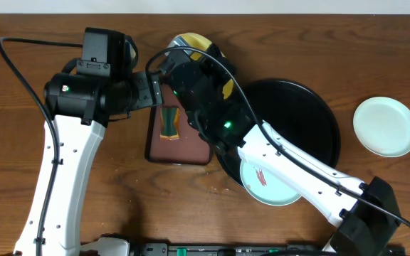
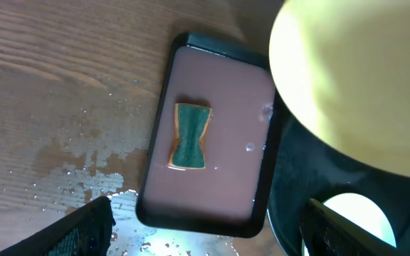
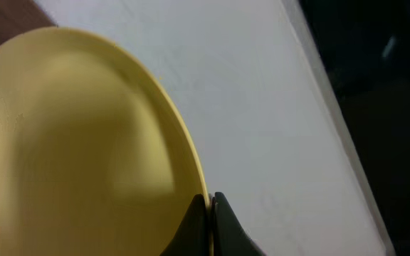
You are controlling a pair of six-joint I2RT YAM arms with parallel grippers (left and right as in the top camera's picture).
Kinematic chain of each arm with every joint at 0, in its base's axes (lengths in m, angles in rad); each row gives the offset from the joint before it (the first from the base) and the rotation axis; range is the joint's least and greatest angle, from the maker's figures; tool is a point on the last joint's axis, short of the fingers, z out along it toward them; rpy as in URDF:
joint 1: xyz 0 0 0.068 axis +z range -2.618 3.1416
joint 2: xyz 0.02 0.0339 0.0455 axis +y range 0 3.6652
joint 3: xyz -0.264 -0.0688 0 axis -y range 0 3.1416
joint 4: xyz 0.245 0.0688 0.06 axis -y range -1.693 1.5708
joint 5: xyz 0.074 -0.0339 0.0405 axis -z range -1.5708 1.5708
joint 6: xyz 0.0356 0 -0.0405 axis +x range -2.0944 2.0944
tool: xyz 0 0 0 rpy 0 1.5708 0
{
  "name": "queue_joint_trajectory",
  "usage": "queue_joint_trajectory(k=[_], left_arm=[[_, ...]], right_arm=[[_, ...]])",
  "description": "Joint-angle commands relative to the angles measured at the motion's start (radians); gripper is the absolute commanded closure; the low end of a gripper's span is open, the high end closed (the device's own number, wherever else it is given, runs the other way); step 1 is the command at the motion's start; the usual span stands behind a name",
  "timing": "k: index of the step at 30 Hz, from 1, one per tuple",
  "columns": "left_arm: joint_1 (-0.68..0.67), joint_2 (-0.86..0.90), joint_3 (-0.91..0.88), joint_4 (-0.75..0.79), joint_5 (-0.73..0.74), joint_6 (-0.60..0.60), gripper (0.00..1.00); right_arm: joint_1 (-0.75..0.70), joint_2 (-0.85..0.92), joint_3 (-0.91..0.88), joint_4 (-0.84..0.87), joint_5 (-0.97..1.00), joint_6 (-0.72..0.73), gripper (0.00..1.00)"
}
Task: Clean dirty plates on tray and stack at the side
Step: 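Carry the yellow plate right and set it on the pale green plate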
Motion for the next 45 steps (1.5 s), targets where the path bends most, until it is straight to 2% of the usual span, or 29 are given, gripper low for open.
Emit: queue_joint_trajectory(k=[1, 3, 6, 7, 9, 11, 12, 15, 18, 20, 23, 27, 28, 32, 37, 41, 45], left_arm=[[0.005, -0.007, 0.009, 0.000, -0.017, 0.003, 0.16], [0.005, -0.007, 0.009, 0.000, -0.017, 0.002, 0.15], [0.005, -0.007, 0.009, 0.000, -0.017, 0.003, 0.16], [0.005, -0.007, 0.009, 0.000, -0.017, 0.002, 0.16], [0.005, -0.007, 0.009, 0.000, -0.017, 0.003, 0.15], [0.005, -0.007, 0.009, 0.000, -0.017, 0.003, 0.16], [0.005, -0.007, 0.009, 0.000, -0.017, 0.002, 0.16], [0.005, -0.007, 0.009, 0.000, -0.017, 0.002, 0.16], [0.005, -0.007, 0.009, 0.000, -0.017, 0.003, 0.16], [0.005, -0.007, 0.009, 0.000, -0.017, 0.003, 0.16], [0.005, -0.007, 0.009, 0.000, -0.017, 0.003, 0.15], [0.005, -0.007, 0.009, 0.000, -0.017, 0.003, 0.16], [0.005, -0.007, 0.009, 0.000, -0.017, 0.002, 0.16], [0.005, -0.007, 0.009, 0.000, -0.017, 0.003, 0.15], [0.005, -0.007, 0.009, 0.000, -0.017, 0.002, 0.16], [0.005, -0.007, 0.009, 0.000, -0.017, 0.003, 0.15], [0.005, -0.007, 0.009, 0.000, -0.017, 0.003, 0.16]], right_arm=[[0.021, 0.007, 0.011, -0.035, 0.011, -0.001, 0.99], [-0.010, 0.011, 0.011, -0.010, 0.034, 0.097, 0.99], [-0.009, 0.008, 0.011, -0.079, -0.030, 0.134, 0.99], [-0.016, 0.008, 0.011, -0.095, -0.030, 0.195, 0.99], [-0.065, 0.000, 0.011, -0.185, -0.056, 0.435, 0.99], [-0.121, -0.015, 0.018, -0.286, -0.182, 0.606, 0.99], [-0.207, -0.041, 0.031, -0.386, -0.420, 0.764, 0.99], [-0.387, -0.080, 0.032, -0.451, -0.822, 0.927, 0.99], [-0.666, -0.090, 0.032, -0.478, -1.265, 1.028, 0.99], [-0.797, -0.087, 0.031, -0.493, -1.392, 1.051, 0.99], [-0.980, -0.087, 0.031, -0.547, -1.444, 1.058, 0.99], [-1.199, -0.087, 0.024, -0.642, -1.427, 1.048, 0.99], [-1.286, -0.087, 0.021, -0.689, -1.395, 1.034, 0.99], [-1.475, -0.086, -0.003, -0.781, -1.292, 0.993, 0.99], [-1.635, -0.086, -0.072, -0.808, -1.157, 0.993, 0.99], [-1.706, -0.086, -0.187, -0.710, -1.136, 0.968, 0.99], [-1.722, -0.086, -0.311, -0.578, -1.208, 0.963, 0.99]])
